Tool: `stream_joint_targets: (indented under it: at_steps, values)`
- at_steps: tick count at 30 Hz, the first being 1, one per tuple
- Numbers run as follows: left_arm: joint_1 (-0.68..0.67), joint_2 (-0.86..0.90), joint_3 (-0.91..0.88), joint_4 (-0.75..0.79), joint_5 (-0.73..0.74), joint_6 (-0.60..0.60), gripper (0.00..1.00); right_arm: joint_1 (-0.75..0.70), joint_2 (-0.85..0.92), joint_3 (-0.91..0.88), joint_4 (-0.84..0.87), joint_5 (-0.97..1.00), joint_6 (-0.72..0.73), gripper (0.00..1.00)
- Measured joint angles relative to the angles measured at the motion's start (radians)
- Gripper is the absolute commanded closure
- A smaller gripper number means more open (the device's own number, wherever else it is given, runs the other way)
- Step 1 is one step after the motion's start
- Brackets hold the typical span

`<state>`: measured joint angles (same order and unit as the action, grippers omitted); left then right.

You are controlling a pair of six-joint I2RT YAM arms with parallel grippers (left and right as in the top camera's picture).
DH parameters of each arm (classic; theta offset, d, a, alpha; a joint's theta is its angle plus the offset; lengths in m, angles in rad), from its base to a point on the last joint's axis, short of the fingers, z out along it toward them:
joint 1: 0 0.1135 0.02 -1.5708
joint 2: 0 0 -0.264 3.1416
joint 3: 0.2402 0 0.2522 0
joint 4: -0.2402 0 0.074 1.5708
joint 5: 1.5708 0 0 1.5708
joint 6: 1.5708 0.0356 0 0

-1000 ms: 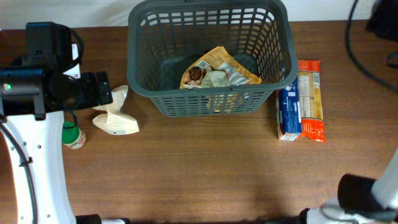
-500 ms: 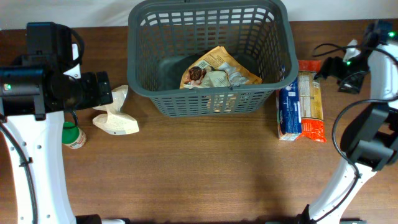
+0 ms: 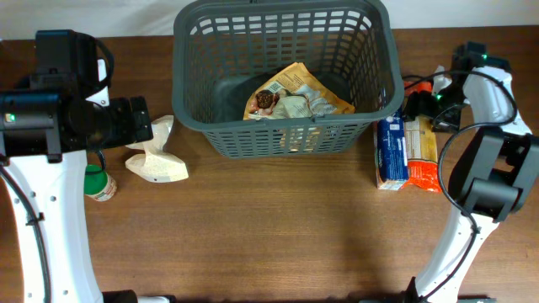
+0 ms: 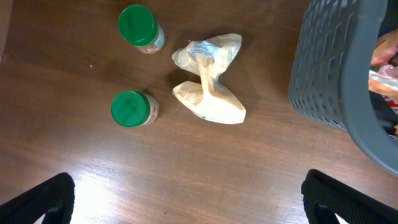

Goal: Pack container
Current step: 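Grasp the orange-wrapped pack with the right gripper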

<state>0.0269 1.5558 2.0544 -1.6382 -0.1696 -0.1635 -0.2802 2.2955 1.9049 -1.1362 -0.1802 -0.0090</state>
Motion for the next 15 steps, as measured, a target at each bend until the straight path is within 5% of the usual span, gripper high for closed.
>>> stream_joint_targets:
  at_steps: [4,6,7,8,15]
  values:
    - [0.0,0.0,0.0,0.0,0.0,0.0,0.01,0.001,0.0,-0.049,0.044,0.033,-0.004,0.34]
    - [0.0,0.0,0.0,0.0,0.0,0.0,0.01,-0.001,0.0,-0.077,0.07,0.052,-0.002,0.58]
    - [0.0,0.0,0.0,0.0,0.0,0.0,0.01,-0.001,-0.002,-0.086,0.079,0.053,-0.007,0.83]
    - [0.0,0.0,0.0,0.0,0.0,0.0,0.01,-0.001,-0.004,-0.091,0.083,0.052,0.002,0.94]
    - [0.0,0.0,0.0,0.0,0.0,0.0,0.01,-0.008,-0.034,-0.074,0.052,0.052,0.045,0.96]
